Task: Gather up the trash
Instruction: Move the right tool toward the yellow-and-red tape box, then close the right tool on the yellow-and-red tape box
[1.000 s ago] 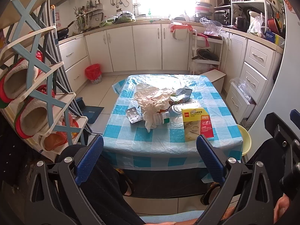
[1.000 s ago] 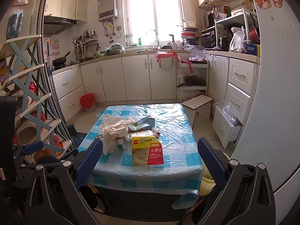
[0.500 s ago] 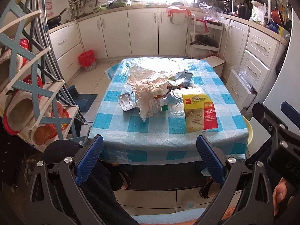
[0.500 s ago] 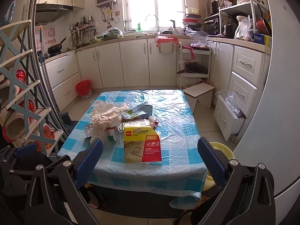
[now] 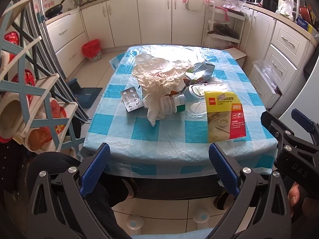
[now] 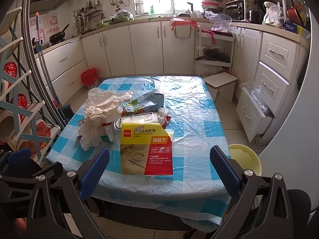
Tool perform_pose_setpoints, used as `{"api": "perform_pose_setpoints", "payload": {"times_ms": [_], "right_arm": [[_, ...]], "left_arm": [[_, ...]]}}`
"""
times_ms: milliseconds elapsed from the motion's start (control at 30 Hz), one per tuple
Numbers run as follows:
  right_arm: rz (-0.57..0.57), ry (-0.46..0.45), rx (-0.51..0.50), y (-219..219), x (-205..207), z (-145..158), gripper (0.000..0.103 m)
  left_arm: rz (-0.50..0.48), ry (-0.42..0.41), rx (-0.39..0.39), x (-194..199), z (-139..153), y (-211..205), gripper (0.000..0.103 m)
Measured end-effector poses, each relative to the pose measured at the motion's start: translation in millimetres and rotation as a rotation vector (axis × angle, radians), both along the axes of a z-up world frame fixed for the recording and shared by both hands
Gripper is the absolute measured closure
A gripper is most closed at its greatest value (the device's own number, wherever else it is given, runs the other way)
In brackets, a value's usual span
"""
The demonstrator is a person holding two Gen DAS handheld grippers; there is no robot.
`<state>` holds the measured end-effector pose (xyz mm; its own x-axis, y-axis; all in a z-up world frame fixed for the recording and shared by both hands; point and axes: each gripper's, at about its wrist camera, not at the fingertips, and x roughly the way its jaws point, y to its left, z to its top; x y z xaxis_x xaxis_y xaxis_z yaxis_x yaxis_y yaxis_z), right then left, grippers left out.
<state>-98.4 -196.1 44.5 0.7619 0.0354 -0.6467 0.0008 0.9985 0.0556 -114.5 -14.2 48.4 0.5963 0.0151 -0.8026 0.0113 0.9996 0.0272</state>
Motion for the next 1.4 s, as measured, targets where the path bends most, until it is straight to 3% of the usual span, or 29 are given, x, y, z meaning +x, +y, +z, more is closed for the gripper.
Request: {"api": "perform_pose_setpoints", "payload": {"times_ms": [267, 567, 700, 800, 900, 1233, 1400], "right_arm": [[0.044, 0.084, 0.05, -22.2, 39.0, -34.9, 0.006], [0.092, 0.248, 0.195, -42.2, 76.1, -77.9, 0.009], [0.112, 0.292, 0.28, -46.5, 79.8, -92.4, 0.028], [0.16, 0.3, 0.346, -46.1, 78.5, -93.2, 0.071], [0.194, 0.294, 0.376, -43.3, 73.8, -91.9, 0.094], [0.211, 0.086, 0.413, -53.9, 62.7, -58.3, 0.101], [0.192, 0.036, 0.419, -61.5, 62.2, -50.4, 0.101]], "left_arm": [[0.016, 0.053, -0.017, 24.1, -23.4, 3.3, 0.008], [0.002, 0.084, -0.017, 40.7, -36.2, -3.9, 0.008], [0.008, 0.096, -0.021, 46.8, -40.2, -2.5, 0.008], [0.019, 0.101, -0.023, 51.2, -41.8, 0.4, 0.008], [0.021, 0.098, -0.015, 53.1, -41.5, 2.2, 0.008], [0.022, 0.019, 0.021, 83.9, -24.3, 19.3, 0.008], [-0.031, -0.012, 0.091, 112.0, -25.5, 4.9, 0.008]]}}
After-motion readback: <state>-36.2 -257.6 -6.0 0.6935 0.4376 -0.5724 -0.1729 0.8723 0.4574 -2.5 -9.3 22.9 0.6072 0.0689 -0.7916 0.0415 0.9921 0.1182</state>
